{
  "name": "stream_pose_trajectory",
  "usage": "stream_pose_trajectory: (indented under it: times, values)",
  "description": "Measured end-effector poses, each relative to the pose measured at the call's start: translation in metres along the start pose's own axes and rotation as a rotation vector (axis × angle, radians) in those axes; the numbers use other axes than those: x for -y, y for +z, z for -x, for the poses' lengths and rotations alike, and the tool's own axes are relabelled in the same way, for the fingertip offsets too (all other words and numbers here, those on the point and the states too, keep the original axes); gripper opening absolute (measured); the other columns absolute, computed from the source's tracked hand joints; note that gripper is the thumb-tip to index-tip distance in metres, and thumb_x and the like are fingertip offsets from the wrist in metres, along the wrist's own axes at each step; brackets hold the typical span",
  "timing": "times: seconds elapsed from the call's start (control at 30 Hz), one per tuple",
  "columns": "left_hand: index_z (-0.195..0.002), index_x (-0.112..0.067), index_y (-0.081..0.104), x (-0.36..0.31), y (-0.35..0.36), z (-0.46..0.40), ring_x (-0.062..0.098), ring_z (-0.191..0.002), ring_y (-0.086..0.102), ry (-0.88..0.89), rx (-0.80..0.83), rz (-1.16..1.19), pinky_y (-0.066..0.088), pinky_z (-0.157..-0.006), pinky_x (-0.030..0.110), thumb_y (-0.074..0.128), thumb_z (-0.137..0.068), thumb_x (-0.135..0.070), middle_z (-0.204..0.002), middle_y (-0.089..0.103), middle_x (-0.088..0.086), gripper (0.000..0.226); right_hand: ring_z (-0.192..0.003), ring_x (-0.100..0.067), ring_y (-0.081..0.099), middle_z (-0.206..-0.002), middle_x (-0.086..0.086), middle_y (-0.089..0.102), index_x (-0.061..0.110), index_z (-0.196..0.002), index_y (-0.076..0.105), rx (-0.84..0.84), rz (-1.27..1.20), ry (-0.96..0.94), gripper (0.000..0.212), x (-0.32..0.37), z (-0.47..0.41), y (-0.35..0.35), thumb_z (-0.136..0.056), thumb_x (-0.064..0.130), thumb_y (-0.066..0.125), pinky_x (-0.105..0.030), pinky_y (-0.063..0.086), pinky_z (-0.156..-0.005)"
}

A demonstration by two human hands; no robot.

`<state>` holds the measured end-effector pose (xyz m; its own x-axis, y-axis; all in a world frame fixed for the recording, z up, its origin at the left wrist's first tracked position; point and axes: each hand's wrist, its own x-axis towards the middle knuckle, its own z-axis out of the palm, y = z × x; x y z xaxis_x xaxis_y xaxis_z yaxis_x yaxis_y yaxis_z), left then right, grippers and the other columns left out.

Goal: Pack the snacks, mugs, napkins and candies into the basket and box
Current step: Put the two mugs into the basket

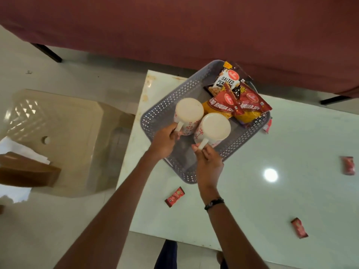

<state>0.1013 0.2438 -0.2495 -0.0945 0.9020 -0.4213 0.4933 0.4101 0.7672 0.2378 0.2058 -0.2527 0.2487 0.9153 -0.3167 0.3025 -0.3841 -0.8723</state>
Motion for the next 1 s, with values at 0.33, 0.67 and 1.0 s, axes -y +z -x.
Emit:
stream_pose_trajectory:
  times: [0.33, 0.67, 1.0]
  values:
    - [-0.111, 0.003, 0.048, 0.006, 0.004, -0.019, 0.018, -0.087, 0.044, 0.008, 0.103, -0.327, 0.032, -0.075, 0.025, 0.046, -0.086, 0.009, -0.095, 0.048, 0.007, 0.026, -0.079, -0.01, 0.063, -0.082, 0.002, 0.069, 0.004, -0.094, 0.073, -0.109, -0.121, 0.22, 0.012, -0.005, -0.001, 0.033, -0.083, 0.001, 0.068, -0.003, 0.044, -0.067]
    - [-0.12, 0.002, 0.041, 0.02, 0.007, -0.025, 0.015, -0.089, 0.045, 0.057, 0.095, -0.307, 0.034, -0.076, 0.025, 0.046, -0.085, 0.011, -0.109, 0.053, 0.019, 0.036, -0.076, -0.005, 0.06, -0.083, 0.003, 0.067, 0.006, -0.096, 0.072, -0.152, -0.081, 0.207, 0.011, 0.001, -0.005, 0.046, -0.086, 0.007, 0.066, 0.004, 0.041, -0.063]
    - [-0.122, -0.004, 0.05, 0.01, -0.006, 0.028, 0.02, -0.116, 0.051, 0.152, -0.389, -0.1, 0.04, -0.093, 0.02, 0.046, -0.093, -0.002, -0.123, 0.055, 0.013, 0.029, -0.088, -0.01, 0.064, -0.093, 0.004, 0.069, 0.009, -0.1, 0.069, -0.116, 0.02, 0.234, 0.02, 0.02, 0.016, 0.013, -0.087, 0.0, 0.057, -0.013, 0.049, -0.075]
